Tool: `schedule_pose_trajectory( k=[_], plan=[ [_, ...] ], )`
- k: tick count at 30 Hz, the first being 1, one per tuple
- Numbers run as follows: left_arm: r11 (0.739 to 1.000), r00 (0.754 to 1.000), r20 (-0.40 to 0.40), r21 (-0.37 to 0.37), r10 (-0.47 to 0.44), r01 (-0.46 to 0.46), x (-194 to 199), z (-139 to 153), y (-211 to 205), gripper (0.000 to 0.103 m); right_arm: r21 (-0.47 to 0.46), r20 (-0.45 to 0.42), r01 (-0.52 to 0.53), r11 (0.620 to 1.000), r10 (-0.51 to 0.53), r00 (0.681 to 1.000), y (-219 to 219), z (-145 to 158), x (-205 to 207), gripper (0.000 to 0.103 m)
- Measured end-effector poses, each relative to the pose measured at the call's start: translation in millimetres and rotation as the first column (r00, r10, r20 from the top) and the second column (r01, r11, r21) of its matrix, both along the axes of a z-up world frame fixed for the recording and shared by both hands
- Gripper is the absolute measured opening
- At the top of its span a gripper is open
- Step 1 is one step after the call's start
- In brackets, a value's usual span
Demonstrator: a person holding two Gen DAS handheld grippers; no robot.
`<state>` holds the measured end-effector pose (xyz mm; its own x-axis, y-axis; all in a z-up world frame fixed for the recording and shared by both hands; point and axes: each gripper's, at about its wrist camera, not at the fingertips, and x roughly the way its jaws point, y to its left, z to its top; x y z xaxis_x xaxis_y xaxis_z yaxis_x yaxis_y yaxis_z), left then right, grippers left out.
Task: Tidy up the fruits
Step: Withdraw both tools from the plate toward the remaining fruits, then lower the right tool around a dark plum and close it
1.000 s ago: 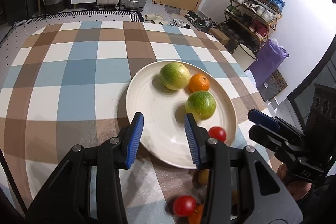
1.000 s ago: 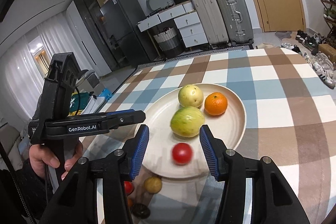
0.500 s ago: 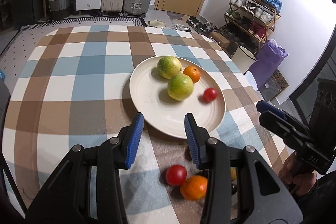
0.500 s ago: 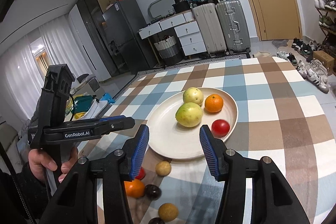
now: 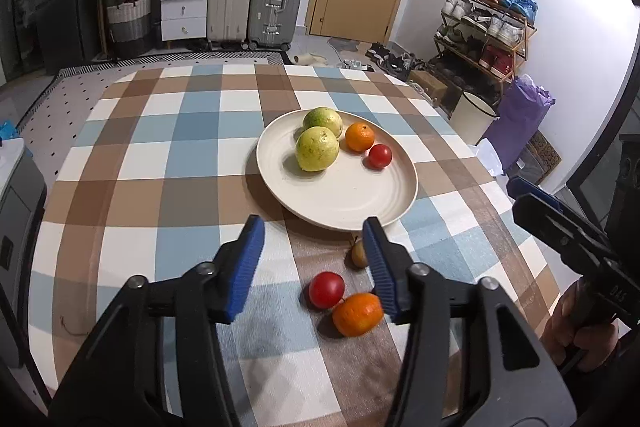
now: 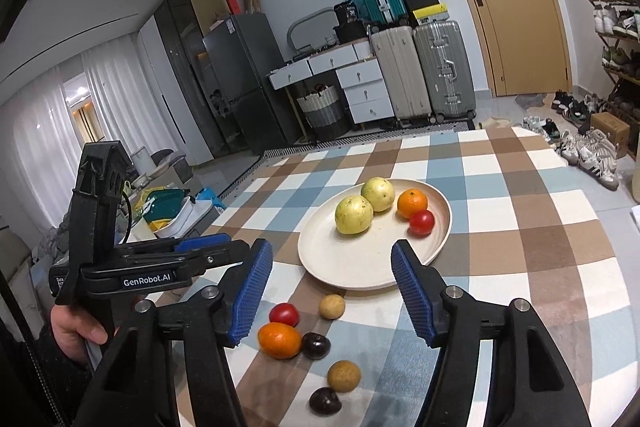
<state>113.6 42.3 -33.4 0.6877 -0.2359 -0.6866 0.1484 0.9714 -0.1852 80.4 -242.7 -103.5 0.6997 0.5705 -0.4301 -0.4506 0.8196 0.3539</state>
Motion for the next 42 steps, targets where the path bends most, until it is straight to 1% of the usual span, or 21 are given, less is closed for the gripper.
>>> schedule_pose_trajectory(
  k=[2, 3, 4, 5, 7, 9, 12, 14, 16, 17, 20, 26, 30, 35, 41, 42],
  plan=[
    [1.000, 1.000, 0.013, 0.002, 0.007, -0.007, -6, 2, 0, 0.059, 0.004, 0.011, 0.005, 1.000, -0.005, 1.000, -1, 2, -8, 0.069],
    [1.000, 1.000, 0.022, 0.006, 0.012, -0.012, -11, 3, -1, 0.061, 0.004, 0.016, 0.008, 1.000, -0.008, 1.000, -2, 3, -11, 0.070],
    [1.000, 0.999, 0.030, 0.010, 0.017, -0.017, -15, 5, -1, 0.067, 0.004, 0.019, 0.011, 1.000, -0.011, 1.000, -2, 4, -14, 0.071],
    [1.000, 0.999, 0.040, 0.015, 0.025, -0.026, -21, 6, -1, 0.075, 0.004, 0.022, 0.012, 1.000, -0.012, 1.000, -3, 4, -17, 0.072],
    [0.999, 0.998, 0.053, 0.018, 0.046, -0.047, -31, 7, 0, 0.084, 0.004, 0.027, 0.005, 1.000, -0.005, 1.000, -3, 4, -24, 0.072],
    [0.998, 0.997, 0.060, 0.018, 0.056, -0.057, -38, 5, 2, 0.084, -0.009, 0.027, 0.003, 1.000, -0.002, 1.000, -2, 2, -31, 0.072],
    [0.998, 0.997, 0.055, 0.023, 0.062, -0.064, -51, -3, 3, 0.088, -0.014, 0.013, -0.001, 1.000, 0.001, 1.000, -1, -4, -42, 0.072],
    [0.997, 0.996, 0.051, 0.028, 0.073, -0.074, -57, -8, 4, 0.094, -0.016, -0.003, -0.010, 1.000, 0.010, 1.000, -1, -11, -49, 0.072],
    [0.993, 0.993, 0.046, 0.041, 0.105, -0.107, -62, -15, 6, 0.101, -0.028, -0.019, -0.016, 0.999, 0.016, 1.000, 1, -18, -54, 0.072],
    [0.991, 0.992, 0.044, 0.045, 0.122, -0.124, -67, -19, 8, 0.101, -0.039, -0.031, -0.021, 0.999, 0.020, 0.999, 3, -23, -57, 0.072],
    [0.990, 0.991, 0.019, 0.043, 0.134, -0.135, -72, -30, 11, 0.101, -0.064, -0.066, -0.033, 0.997, 0.029, 0.997, 8, -37, -62, 0.072],
    [0.986, 0.987, 0.005, 0.049, 0.160, -0.160, -80, -45, 15, 0.102, -0.078, -0.132, -0.050, 0.996, 0.040, 0.990, 12, -60, -64, 0.072],
    [0.986, 0.986, -0.024, 0.046, 0.164, -0.163, -83, -55, 15, 0.102, -0.088, -0.171, -0.069, 0.994, 0.053, 0.984, 16, -70, -62, 0.068],
    [0.986, 0.986, -0.038, 0.053, 0.160, -0.157, -87, -61, 12, 0.102, -0.108, -0.202, -0.078, 0.991, 0.055, 0.978, 21, -78, -59, 0.067],
    [0.986, 0.984, -0.067, 0.046, 0.164, -0.161, -87, -68, 15, 0.102, -0.149, -0.246, -0.087, 0.985, 0.049, 0.968, 29, -85, -51, 0.061],
    [0.986, 0.984, -0.070, 0.043, 0.166, -0.163, -87, -69, 15, 0.102, -0.151, -0.252, -0.083, 0.985, 0.043, 0.967, 29, -86, -49, 0.057]
  ],
)
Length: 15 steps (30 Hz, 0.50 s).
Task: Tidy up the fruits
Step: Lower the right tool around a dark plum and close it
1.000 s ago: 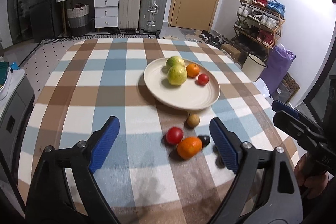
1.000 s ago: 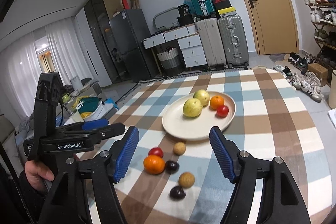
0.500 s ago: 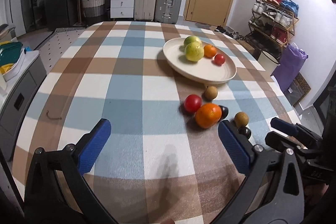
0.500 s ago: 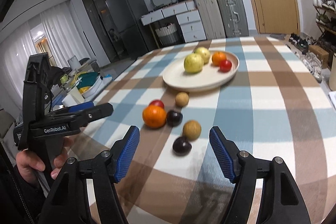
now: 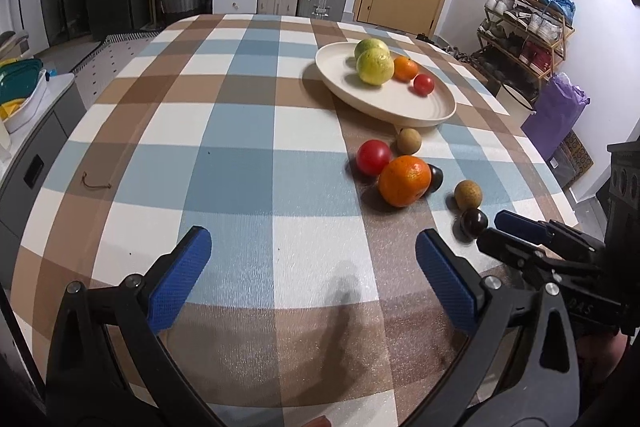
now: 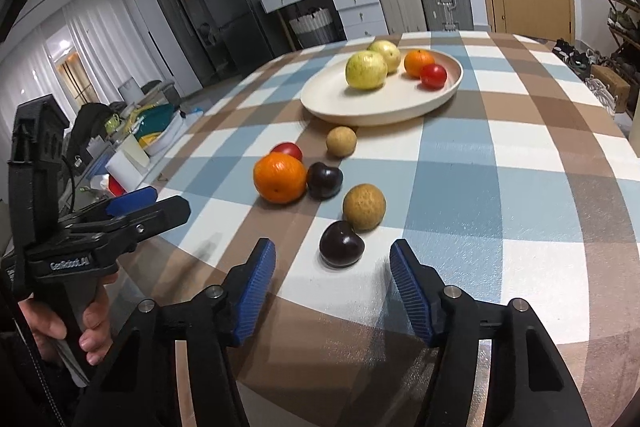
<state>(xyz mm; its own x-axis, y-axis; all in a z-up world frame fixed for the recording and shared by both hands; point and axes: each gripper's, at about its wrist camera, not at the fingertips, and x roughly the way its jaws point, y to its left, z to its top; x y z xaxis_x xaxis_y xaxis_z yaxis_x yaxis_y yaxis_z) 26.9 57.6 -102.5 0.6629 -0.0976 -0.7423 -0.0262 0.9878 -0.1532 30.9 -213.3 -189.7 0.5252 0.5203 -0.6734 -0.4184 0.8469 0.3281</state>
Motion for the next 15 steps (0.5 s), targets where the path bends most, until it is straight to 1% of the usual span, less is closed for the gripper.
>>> schedule_pose_trajectory(
  k=[2, 4, 7, 8, 10, 11, 15],
  plan=[
    [1.000, 1.000, -0.006, -0.005, 0.000, 0.000, 1, -2, 1, 0.102, -0.009, -0.008, -0.002, 1.000, 0.002, 1.000, 2, -1, 3, 0.052],
    [1.000, 1.000, -0.010, -0.010, -0.001, 0.000, 1, -3, 1, 0.102, -0.030, -0.005, 0.002, 1.000, -0.002, 1.000, 4, -1, 4, 0.051],
    [1.000, 1.000, -0.015, -0.013, -0.002, 0.002, 2, -5, 1, 0.102, -0.057, -0.017, -0.005, 0.998, 0.004, 1.000, 10, -3, 9, 0.044],
    [1.000, 1.000, -0.014, -0.016, -0.002, 0.002, 2, -5, 1, 0.102, -0.062, -0.032, -0.010, 0.998, 0.008, 0.999, 13, -6, 11, 0.039],
    [1.000, 1.000, -0.013, -0.019, -0.002, 0.002, 2, -5, 1, 0.102, -0.064, -0.027, -0.012, 0.998, 0.010, 1.000, 14, -6, 11, 0.028],
    [1.000, 1.000, -0.013, -0.021, -0.002, 0.001, 3, -5, 1, 0.102, -0.061, -0.037, -0.017, 0.998, 0.015, 0.999, 14, -7, 12, 0.025],
    [1.000, 1.000, -0.016, -0.028, -0.005, 0.005, 5, -5, 3, 0.102, -0.053, -0.027, -0.011, 0.999, 0.009, 1.000, 12, -6, 9, 0.025]
  ],
)
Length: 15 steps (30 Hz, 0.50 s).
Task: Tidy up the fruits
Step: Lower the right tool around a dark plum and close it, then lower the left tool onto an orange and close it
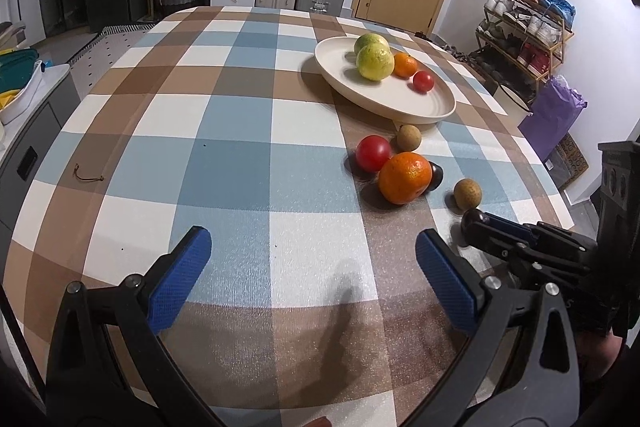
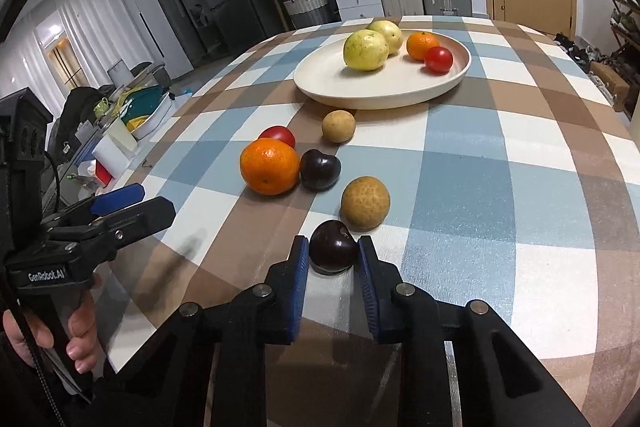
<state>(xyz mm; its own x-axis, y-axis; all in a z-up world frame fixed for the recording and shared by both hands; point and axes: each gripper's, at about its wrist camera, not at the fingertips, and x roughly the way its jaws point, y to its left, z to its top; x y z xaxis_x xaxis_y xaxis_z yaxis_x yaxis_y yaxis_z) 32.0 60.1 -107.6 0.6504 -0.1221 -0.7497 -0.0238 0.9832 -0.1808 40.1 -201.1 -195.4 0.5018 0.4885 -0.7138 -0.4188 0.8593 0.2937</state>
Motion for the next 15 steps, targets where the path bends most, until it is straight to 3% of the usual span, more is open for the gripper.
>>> schedule_pose_trajectory(
  k=[15],
  plan=[
    [0.997, 0.996, -0.045, -0.042, -0.074, 0.072, 35, 5, -16, 0.101, 0.061, 0.054, -0.022, 0.998, 0.019, 0.998, -16, 11, -19, 0.025]
  ],
)
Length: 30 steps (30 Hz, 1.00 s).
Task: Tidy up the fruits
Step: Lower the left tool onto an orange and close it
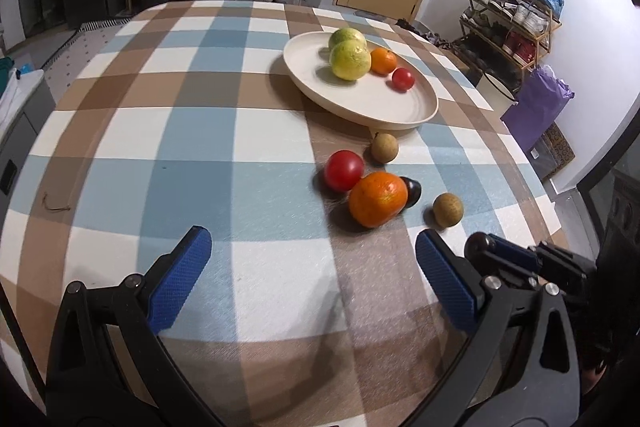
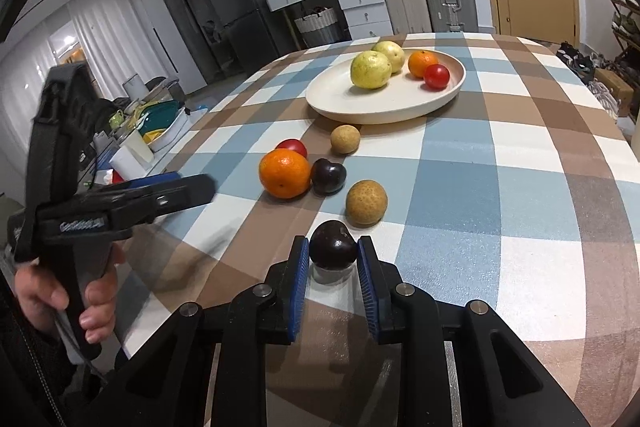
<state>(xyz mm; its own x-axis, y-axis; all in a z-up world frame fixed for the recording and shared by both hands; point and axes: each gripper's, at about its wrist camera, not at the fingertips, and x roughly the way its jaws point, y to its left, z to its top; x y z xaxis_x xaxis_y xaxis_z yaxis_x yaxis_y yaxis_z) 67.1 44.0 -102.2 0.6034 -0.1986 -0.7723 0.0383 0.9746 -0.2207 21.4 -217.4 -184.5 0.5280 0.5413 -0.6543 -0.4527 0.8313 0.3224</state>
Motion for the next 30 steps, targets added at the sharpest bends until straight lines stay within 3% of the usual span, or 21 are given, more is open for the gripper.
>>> schedule_pose_trajectory(
  k=[7, 16, 18, 21, 23, 24, 30],
  plan=[
    [0.999, 0.999, -0.027, -0.015, -0.034, 0.033, 21, -7, -14, 0.101, 0.031, 0.006, 0.001, 1.000, -0.001, 1.000, -9, 5, -1, 0.025],
    [0.997, 0.996, -0.045, -0.009, -0.074, 0.074, 43, -14, -28, 0.093, 0.057, -0.001, 0.021, 0.998, -0.021, 1.000, -21, 2, -2, 0.025],
    [0.997, 0.995, -0.056, -0.014, -0.077, 0.077, 47, -16, -30, 0.087, 0.057, -0.004, 0.026, 0.998, -0.025, 1.000, -23, 1, -2, 0.025],
    [0.995, 0.993, -0.076, -0.038, -0.091, 0.089, 51, -21, -31, 0.067, 0.060, -0.001, 0.025, 0.998, -0.025, 1.000, -24, 1, -2, 0.025],
    [0.987, 0.987, -0.088, -0.102, -0.135, 0.126, 51, -23, -31, 0.042, 0.062, 0.000, 0.026, 0.998, -0.026, 1.000, -25, 1, -2, 0.025],
    [0.983, 0.985, -0.088, -0.121, -0.149, 0.138, 50, -23, -32, 0.037, 0.063, -0.001, 0.027, 0.998, -0.027, 1.000, -26, 1, -3, 0.025],
    [0.983, 0.986, -0.065, -0.104, -0.156, 0.149, 41, -20, -37, 0.036, 0.075, -0.010, 0.037, 0.997, -0.036, 0.999, -28, 0, -2, 0.025]
  ],
)
